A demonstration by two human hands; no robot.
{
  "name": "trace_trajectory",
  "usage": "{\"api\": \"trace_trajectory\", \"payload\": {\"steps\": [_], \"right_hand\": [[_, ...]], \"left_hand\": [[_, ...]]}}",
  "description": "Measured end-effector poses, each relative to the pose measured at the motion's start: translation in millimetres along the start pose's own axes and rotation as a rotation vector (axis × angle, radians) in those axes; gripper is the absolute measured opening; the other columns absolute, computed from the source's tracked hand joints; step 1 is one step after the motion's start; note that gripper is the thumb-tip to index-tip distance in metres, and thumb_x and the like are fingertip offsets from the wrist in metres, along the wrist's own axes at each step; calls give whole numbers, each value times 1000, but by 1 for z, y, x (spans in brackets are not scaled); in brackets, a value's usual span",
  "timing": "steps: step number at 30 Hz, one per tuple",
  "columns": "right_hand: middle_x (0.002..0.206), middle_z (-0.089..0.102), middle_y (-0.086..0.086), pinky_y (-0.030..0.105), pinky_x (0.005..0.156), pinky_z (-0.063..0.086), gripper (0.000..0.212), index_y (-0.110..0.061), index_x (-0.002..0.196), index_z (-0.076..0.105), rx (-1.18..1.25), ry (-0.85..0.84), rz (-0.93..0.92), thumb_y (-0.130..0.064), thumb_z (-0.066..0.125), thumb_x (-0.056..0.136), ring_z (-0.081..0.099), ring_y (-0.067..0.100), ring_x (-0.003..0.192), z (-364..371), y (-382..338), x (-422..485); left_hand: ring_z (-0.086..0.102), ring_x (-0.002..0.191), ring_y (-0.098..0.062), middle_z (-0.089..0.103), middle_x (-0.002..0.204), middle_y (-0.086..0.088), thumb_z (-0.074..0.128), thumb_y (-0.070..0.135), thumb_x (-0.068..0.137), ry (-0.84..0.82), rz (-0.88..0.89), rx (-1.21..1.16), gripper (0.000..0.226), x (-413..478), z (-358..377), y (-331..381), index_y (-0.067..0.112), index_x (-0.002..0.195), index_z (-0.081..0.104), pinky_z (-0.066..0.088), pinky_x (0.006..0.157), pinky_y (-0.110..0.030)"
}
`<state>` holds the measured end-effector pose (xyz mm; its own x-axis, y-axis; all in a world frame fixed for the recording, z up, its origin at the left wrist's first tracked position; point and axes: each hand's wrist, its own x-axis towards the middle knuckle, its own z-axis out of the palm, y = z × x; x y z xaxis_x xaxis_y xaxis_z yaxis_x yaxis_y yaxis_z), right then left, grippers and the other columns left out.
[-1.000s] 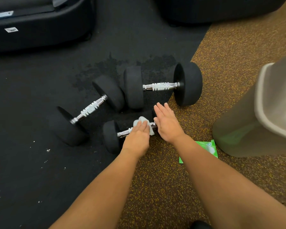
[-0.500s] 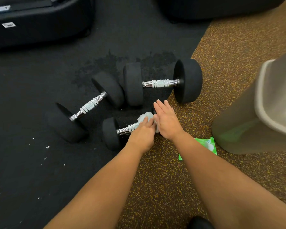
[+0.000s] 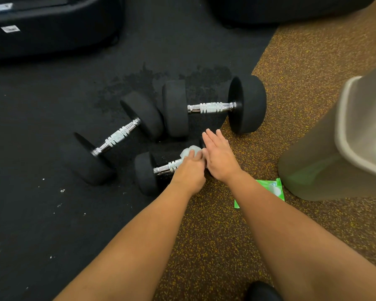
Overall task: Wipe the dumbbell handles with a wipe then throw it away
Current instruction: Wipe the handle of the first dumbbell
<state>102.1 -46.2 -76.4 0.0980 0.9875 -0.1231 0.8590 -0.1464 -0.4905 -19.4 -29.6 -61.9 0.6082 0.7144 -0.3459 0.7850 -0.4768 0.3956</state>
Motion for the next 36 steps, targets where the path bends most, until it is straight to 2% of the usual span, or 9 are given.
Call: {"api": "trace_trajectory", "payload": {"steps": [4, 6, 10, 13, 17, 21, 27, 31, 36], "right_hand": [[159, 10, 3, 44, 118, 5, 51, -13, 149, 17, -7, 10, 5, -24, 32, 101, -3, 25, 147, 0, 0, 0], [159, 11, 3, 43, 118, 5, 51, -14, 149, 17, -5, 16, 5, -25, 31, 101, -3, 25, 147, 0, -1, 0], [159, 11, 3, 43, 118, 6, 51, -13, 149, 17, -10, 20, 10, -23, 33, 101, -2, 26, 147, 0, -2, 0], [159, 11, 3, 45, 118, 7, 52, -13, 149, 16, -17, 15, 5, -22, 34, 101, -2, 26, 147, 1, -1, 0], [159, 13, 3, 42, 120, 6, 51, -13, 149, 19, 13, 24, -17, -24, 33, 101, -2, 25, 147, 3, 3, 0], [156, 22, 6, 33, 120, 6, 48, -11, 147, 26, 37, 81, -56, -23, 35, 101, 5, 25, 146, 4, 7, 1], [158, 16, 4, 25, 115, 2, 48, -13, 148, 25, 84, 71, -60, -23, 34, 101, 3, 22, 147, 0, 7, -1], [159, 10, 6, 26, 115, 3, 48, -12, 147, 26, 98, 80, -47, -22, 35, 101, 1, 24, 147, -1, 4, 0], [159, 10, 8, 27, 116, 3, 48, -13, 148, 24, 82, 60, -37, -23, 34, 102, 1, 25, 146, -1, 3, 1]], "left_hand": [[12, 146, -25, 18, 157, -8, 39, 3, 93, 13, 9, 89, 57, -9, 1, -14, 6, 148, 25, 21, 116, -37], [15, 146, -24, 20, 157, -9, 40, 6, 95, 52, -21, 99, 53, -10, 1, -20, 5, 146, 27, 19, 116, -34], [42, 127, -25, 45, 138, -11, 44, 8, 93, 132, -89, 55, 40, -6, -2, -11, 4, 132, 47, 36, 104, -33], [48, 120, -28, 50, 131, -12, 46, 7, 91, 118, -138, -19, 37, 5, -3, -3, 6, 127, 52, 41, 98, -37], [29, 135, -31, 40, 141, -10, 42, 2, 89, 44, -22, -24, 48, 9, 0, -2, 8, 137, 40, 31, 107, -41], [-4, 147, -29, 4, 160, -6, 39, 2, 92, -5, 141, 185, 67, -10, 7, -16, 10, 152, 11, 2, 119, -37], [-13, 147, -22, -8, 160, -4, 33, 9, 98, 50, 133, 311, 63, -28, 16, -37, 11, 151, 0, -10, 115, -31], [-7, 148, -23, -2, 160, -7, 34, 6, 96, 95, 15, 187, 62, -18, 19, -25, 8, 151, 6, -4, 119, -35], [16, 143, -28, 29, 151, -10, 39, 4, 92, 178, 11, 9, 56, 6, 13, -7, 7, 146, 27, 11, 118, -38]]}}
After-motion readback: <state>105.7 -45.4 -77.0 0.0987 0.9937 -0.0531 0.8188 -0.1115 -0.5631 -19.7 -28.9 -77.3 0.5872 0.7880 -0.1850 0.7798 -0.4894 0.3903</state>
